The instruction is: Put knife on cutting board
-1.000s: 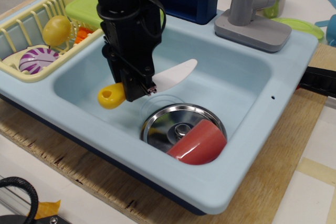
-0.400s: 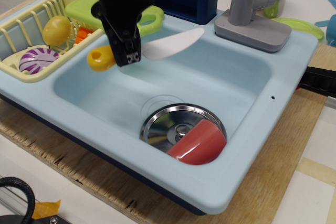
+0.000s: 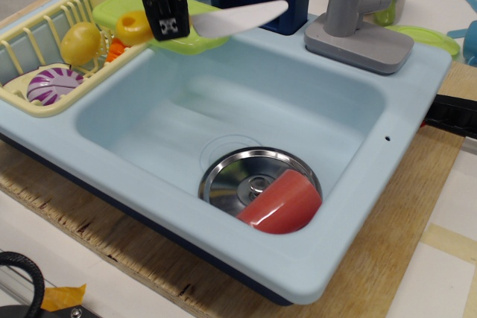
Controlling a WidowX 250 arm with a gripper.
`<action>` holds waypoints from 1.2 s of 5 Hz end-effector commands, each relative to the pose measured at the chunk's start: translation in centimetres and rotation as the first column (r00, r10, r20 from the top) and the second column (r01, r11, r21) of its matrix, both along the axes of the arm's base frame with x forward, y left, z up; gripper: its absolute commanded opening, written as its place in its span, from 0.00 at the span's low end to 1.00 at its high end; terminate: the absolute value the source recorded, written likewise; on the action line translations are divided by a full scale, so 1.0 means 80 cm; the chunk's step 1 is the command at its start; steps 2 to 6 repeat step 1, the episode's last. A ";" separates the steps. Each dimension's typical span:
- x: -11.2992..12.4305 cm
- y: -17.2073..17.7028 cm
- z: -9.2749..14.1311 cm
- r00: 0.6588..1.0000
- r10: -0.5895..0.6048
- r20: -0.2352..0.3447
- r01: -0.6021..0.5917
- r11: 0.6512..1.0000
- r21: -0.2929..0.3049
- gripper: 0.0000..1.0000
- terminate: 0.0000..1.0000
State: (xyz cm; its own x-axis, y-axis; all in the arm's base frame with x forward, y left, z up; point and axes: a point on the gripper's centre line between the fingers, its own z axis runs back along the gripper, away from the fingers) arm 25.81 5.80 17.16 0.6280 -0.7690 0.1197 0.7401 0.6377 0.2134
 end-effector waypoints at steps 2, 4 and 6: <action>0.027 0.027 0.020 0.995 -0.091 0.044 0.090 0.996 0.021 0.00 1.00; 0.027 0.027 0.020 0.995 -0.091 0.044 0.090 0.996 0.021 0.00 1.00; 0.027 0.027 0.020 0.995 -0.091 0.044 0.090 0.996 0.021 0.00 1.00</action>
